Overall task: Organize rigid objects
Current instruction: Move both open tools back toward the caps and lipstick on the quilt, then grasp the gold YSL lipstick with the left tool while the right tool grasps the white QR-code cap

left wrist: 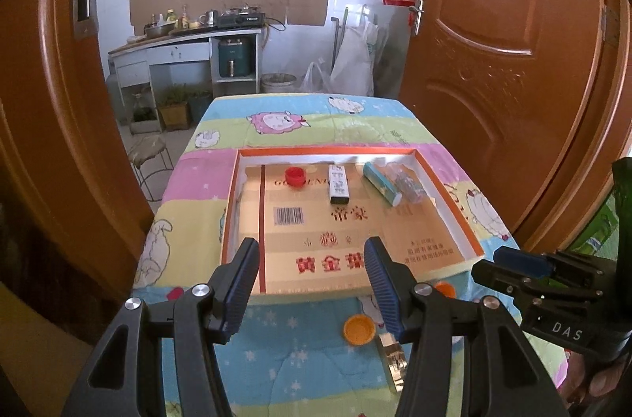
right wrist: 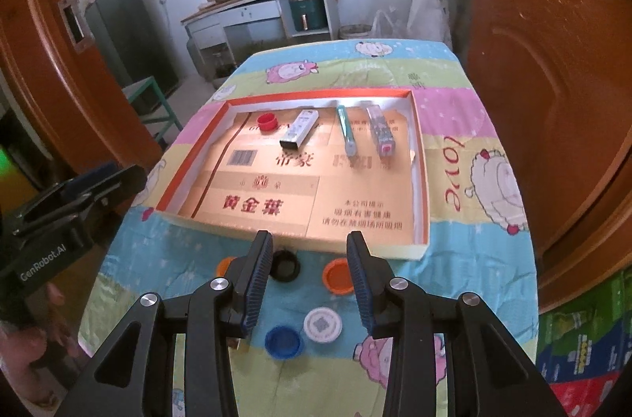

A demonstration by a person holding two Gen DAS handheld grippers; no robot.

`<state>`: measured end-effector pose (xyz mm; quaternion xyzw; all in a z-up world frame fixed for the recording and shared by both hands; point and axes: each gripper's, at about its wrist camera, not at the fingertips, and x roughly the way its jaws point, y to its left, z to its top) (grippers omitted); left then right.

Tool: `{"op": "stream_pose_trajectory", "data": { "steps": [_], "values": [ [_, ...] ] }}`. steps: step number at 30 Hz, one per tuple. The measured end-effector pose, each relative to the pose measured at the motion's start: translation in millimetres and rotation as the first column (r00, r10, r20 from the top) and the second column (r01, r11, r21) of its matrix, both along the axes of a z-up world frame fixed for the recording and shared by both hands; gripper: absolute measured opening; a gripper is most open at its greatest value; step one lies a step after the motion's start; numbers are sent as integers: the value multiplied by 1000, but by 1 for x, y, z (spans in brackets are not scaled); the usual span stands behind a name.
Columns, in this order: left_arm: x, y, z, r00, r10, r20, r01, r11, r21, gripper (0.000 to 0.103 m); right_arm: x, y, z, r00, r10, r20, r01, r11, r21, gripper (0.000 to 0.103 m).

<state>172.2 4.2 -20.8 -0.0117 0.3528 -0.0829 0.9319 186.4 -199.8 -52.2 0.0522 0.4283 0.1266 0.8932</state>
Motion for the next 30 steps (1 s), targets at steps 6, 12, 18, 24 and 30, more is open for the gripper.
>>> {"op": "stream_pose_trajectory", "data": {
  "steps": [6, 12, 18, 24, 30],
  "values": [
    [-16, -2, -7, 1000, -11, -5, 11, 1000, -3, 55, -17, -1, -6, 1000, -10, -3, 10, 1000, 6, 40],
    [-28, -5, -16, 1000, -24, -11, 24, 1000, -12, 55, -27, -3, -12, 1000, -17, -10, 17, 1000, 5, 40],
    [-42, -19, -32, 998, -65, -22, 65, 998, -13, 55, -34, -8, -19, 999, -27, -22, 27, 1000, 9, 40],
    [-58, -39, -58, 995, -92, -38, 91, 996, -16, 55, -40, -14, -27, 999, -34, -35, 35, 999, 21, 40],
    [-53, -53, -87, 990, -65, -123, 58, 997, -60, 55, -43, -20, -35, 998, -38, -49, 39, 999, 29, 40]
  ]
}}
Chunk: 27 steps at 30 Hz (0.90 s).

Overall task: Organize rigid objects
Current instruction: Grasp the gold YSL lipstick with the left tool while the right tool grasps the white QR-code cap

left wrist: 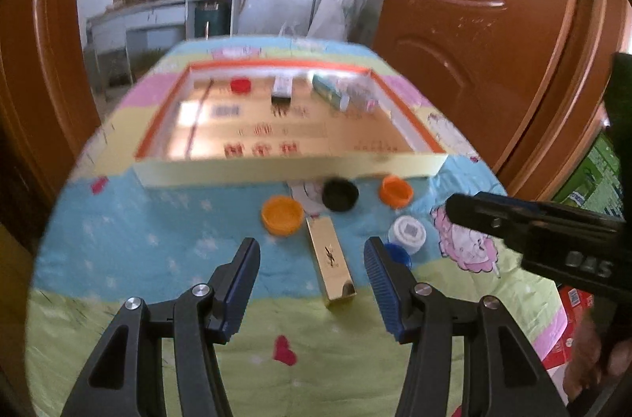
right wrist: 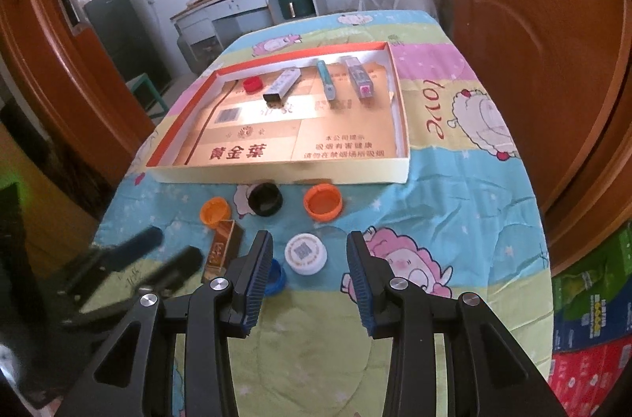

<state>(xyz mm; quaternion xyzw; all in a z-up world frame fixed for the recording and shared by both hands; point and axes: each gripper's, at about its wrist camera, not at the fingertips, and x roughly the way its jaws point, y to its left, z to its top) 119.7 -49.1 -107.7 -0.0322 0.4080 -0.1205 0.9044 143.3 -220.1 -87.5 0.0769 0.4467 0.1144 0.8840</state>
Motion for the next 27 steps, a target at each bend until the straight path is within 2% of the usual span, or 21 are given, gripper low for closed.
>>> {"op": "stream_pose_trajectory", "data": {
  "steps": [2, 7, 9, 15, 18, 27],
  "values": [
    [5, -6, -9, 999, 2, -32, -2, 1000, -2, 55, 0, -4, -2, 1000, 0, -2, 0, 1000, 5, 40],
    [14, -15, -19, 998, 15, -55, -14, 1000, 19, 54, 1, -12, -3, 1000, -1, -1, 1, 1000, 19, 40],
    [16, -15, -22, 998, 28, -62, -26, 999, 33, 40, 3, -15, -5, 1000, -1, -2, 1, 1000, 24, 40],
    [17, -18, -26, 998, 29, -63, -25, 998, 58, 19, 6, -20, -13, 1000, 2, -14, -1, 999, 39, 40],
    [14, -17, -25, 999, 2, -52, -1, 1000, 29, 18, 7, -20, -17, 1000, 3, -25, -2, 999, 47, 40],
    [2, -8, -10, 1000, -11, 3, 11, 1000, 18, 18, 5, -12, -31, 999, 21, -43, -18, 998, 57, 40]
  ]
}}
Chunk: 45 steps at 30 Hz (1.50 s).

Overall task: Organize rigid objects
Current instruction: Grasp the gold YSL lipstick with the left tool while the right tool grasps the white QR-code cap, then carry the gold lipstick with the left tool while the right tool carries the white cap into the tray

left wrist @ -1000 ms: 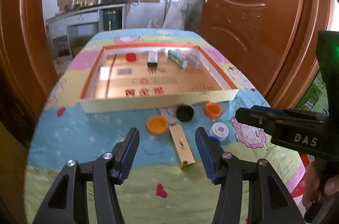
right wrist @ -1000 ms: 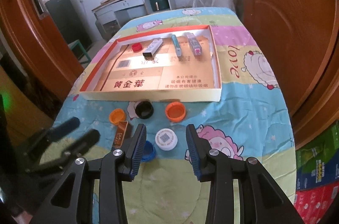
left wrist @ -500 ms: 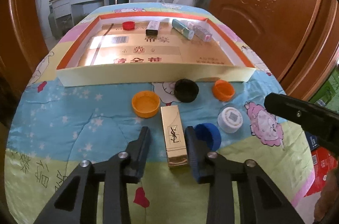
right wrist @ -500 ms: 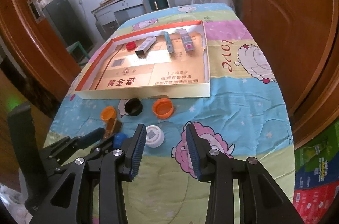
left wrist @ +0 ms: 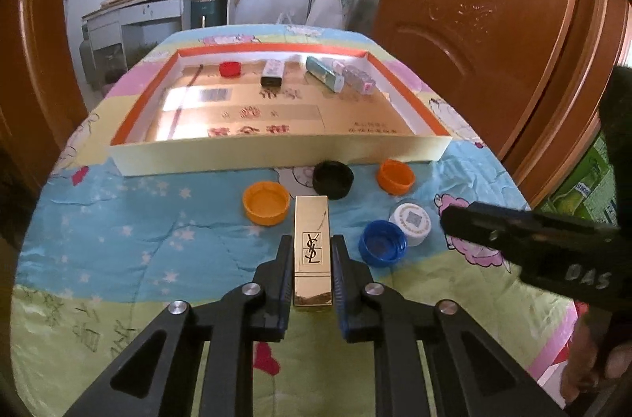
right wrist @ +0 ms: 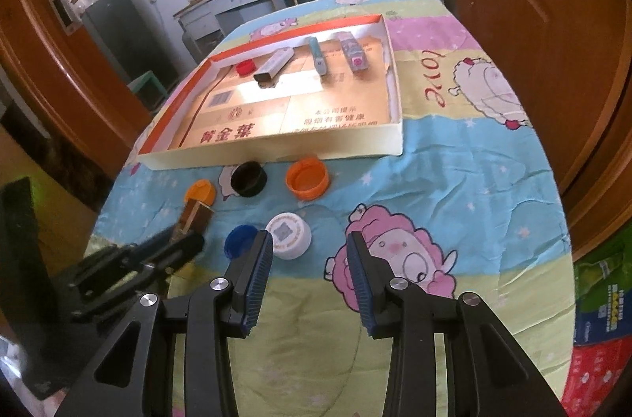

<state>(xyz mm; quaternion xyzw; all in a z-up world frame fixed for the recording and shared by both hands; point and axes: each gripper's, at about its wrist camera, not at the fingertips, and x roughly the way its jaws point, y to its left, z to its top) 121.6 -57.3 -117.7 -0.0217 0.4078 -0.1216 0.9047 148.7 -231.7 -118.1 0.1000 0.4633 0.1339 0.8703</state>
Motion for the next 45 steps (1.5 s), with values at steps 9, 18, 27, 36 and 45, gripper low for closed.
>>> {"op": "stream_pose_trajectory", "data": {
  "steps": [9, 18, 27, 36, 45],
  "values": [
    [-3, 18, 10, 1000, 24, 6, -24, 999, -38, 18, -2, 24, -18, 999, 49, 6, -47, 987, -150, 40],
    [-2, 28, 9, 999, 36, -1, -36, 998, -57, 18, 9, 49, -22, 992, 112, 55, -97, 968, -230, 36],
    [0, 35, 9, 999, 48, -6, -48, 997, -66, 18, 5, 44, -17, 994, 84, 72, -67, 975, -210, 31],
    [1, 42, 18, 998, 54, 11, -53, 995, -80, 18, -6, 42, 12, 990, 67, 126, -45, 985, -167, 31],
    [6, 51, 32, 997, 74, 37, -71, 994, -82, 18, 0, 58, 27, 985, 92, 149, -69, 986, -152, 31]
  ]
}}
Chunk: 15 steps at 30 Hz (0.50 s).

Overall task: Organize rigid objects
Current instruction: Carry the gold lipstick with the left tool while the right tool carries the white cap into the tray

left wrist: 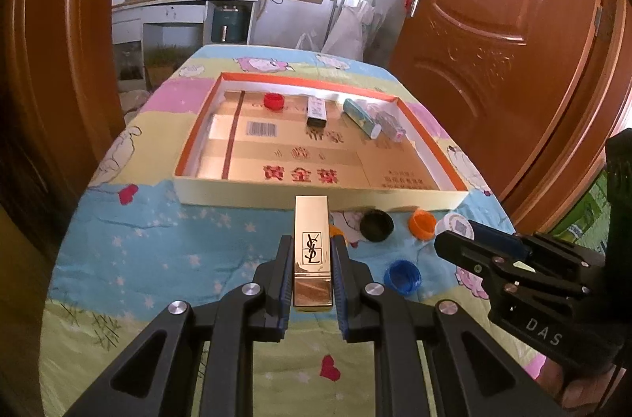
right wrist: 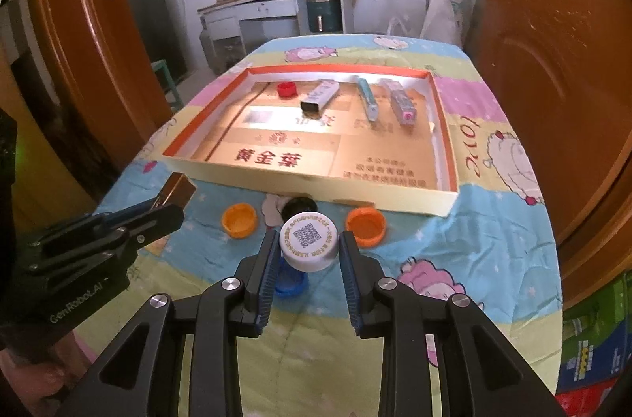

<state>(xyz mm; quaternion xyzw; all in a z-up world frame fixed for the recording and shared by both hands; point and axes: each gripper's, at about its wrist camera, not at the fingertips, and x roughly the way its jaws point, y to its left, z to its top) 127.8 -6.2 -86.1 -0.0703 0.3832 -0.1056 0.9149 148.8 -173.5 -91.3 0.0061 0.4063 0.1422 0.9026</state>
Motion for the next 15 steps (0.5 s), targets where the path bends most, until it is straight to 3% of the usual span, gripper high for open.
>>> {"op": "stream_pose_trajectory", "data": {
  "steps": [15],
  "values": [
    [23, 12, 18, 999, 40, 25, -41, 999, 33, 18, 21, 17, 11, 999, 42, 20, -43, 999, 25, 31]
  ]
}}
